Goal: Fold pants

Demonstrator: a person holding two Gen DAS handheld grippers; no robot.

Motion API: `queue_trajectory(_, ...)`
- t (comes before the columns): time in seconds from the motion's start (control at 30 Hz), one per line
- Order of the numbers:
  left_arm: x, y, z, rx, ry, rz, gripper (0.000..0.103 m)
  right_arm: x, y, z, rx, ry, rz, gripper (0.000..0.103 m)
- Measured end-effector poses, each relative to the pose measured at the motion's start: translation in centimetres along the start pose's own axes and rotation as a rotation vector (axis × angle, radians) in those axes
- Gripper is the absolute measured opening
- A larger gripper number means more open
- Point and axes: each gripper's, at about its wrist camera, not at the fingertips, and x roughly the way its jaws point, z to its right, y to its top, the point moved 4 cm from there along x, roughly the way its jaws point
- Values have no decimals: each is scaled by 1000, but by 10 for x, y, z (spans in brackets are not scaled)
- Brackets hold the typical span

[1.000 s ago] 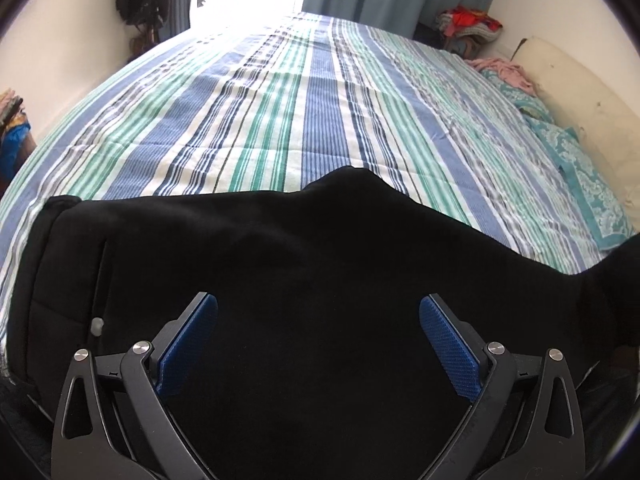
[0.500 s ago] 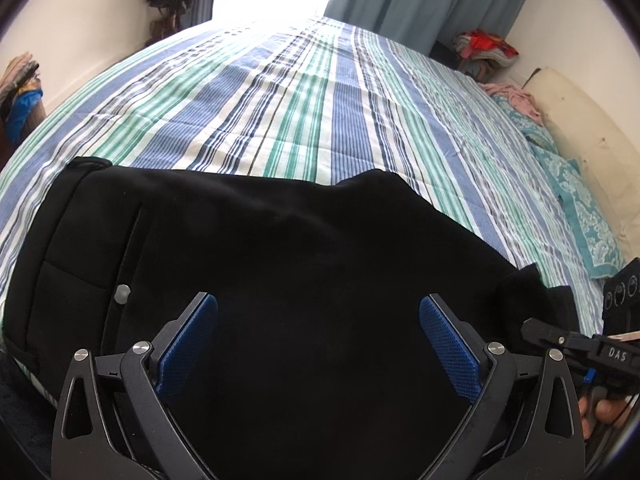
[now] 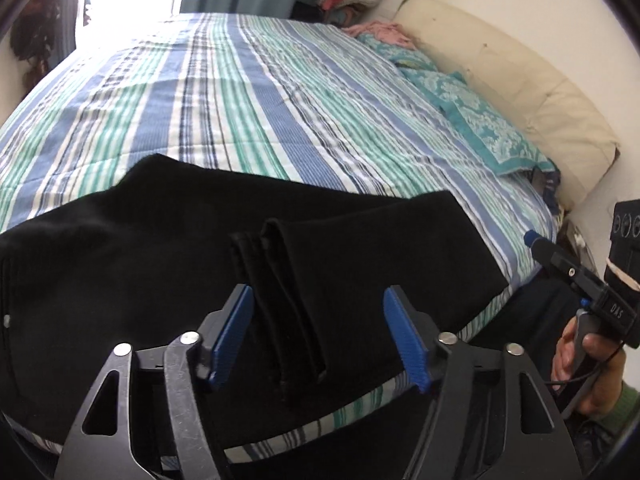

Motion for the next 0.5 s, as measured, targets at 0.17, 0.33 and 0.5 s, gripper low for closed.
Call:
queue_trajectory(0.17,30,-10,9,-2,79,-96,61,-19,2,13,48,1,36,89)
queue_trajectory(0.33,38,-14,5,-46,140,-117,3,-16,3,10,27,-3,60,89)
queue_trajectory(0.5,0,-13,-7,-73,136,-40,3,-21,8,29,76,-60,97,89)
